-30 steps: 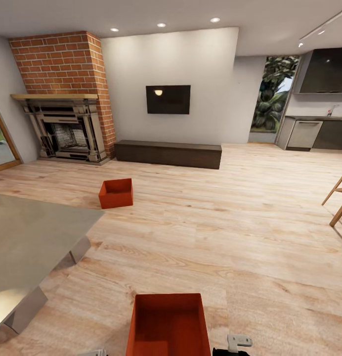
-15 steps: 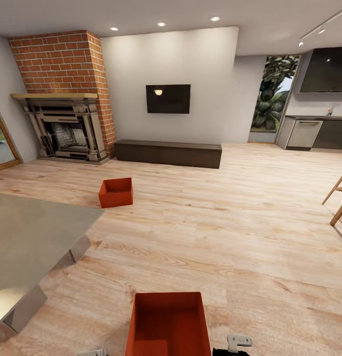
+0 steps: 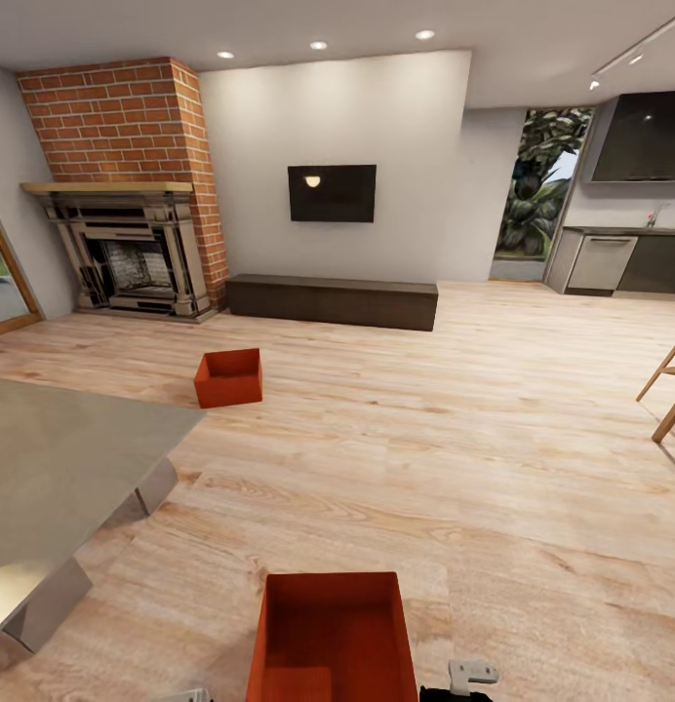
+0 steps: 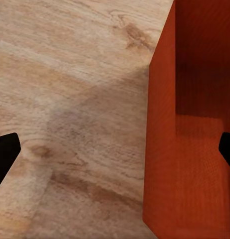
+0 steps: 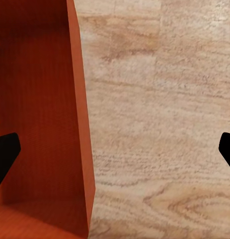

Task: Move the two storage containers from the living room to the garage. In the garage, place one container on the floor and stack the other container on top of it (either order is fine).

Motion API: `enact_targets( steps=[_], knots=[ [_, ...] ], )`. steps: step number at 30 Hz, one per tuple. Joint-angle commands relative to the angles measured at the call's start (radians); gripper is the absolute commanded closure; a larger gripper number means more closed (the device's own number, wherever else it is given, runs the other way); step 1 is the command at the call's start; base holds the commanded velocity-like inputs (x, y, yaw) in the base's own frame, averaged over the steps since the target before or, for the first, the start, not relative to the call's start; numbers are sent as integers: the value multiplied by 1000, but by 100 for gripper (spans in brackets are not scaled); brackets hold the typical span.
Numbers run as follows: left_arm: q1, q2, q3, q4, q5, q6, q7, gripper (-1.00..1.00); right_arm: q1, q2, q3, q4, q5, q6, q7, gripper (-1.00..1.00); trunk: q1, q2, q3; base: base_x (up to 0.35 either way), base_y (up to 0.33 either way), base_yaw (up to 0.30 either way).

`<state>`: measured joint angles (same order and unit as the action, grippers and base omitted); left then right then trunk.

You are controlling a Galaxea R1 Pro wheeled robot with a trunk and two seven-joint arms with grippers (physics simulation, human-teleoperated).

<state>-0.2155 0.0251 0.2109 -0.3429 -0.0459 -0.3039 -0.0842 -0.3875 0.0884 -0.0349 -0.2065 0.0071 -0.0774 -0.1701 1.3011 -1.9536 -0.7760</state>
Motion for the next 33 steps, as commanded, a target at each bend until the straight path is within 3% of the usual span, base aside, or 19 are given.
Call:
enact_targets(
  steps=[1, 4, 11, 23, 33],
  knots=[
    [-1, -1, 8, 1, -5, -3, -8, -100, -1, 1, -3, 1, 1, -4, -2, -100, 0, 0, -1, 0, 0, 0],
    [-1, -1, 8, 1, -5, -3, -9, -100, -1, 1, -3, 1, 1, -4, -2, -100, 0, 0, -1, 0, 0, 0],
    [-1, -1, 8, 1, -5, -3, -9, -100, -1, 1, -3, 1, 1, -4, -2, -100, 27, -49, -23, 0, 0, 0],
    [-1, -1, 8, 1, -5, -3, -8, -100, -1, 1, -3, 1, 1, -4, -2, -100, 27, -49, -23, 0, 0, 0],
    [-1, -1, 8, 1, -5, -3, -9, -100, -1, 1, -3, 1, 1, -4, -2, -100, 65, -119, -54, 0, 0, 0]
  ],
)
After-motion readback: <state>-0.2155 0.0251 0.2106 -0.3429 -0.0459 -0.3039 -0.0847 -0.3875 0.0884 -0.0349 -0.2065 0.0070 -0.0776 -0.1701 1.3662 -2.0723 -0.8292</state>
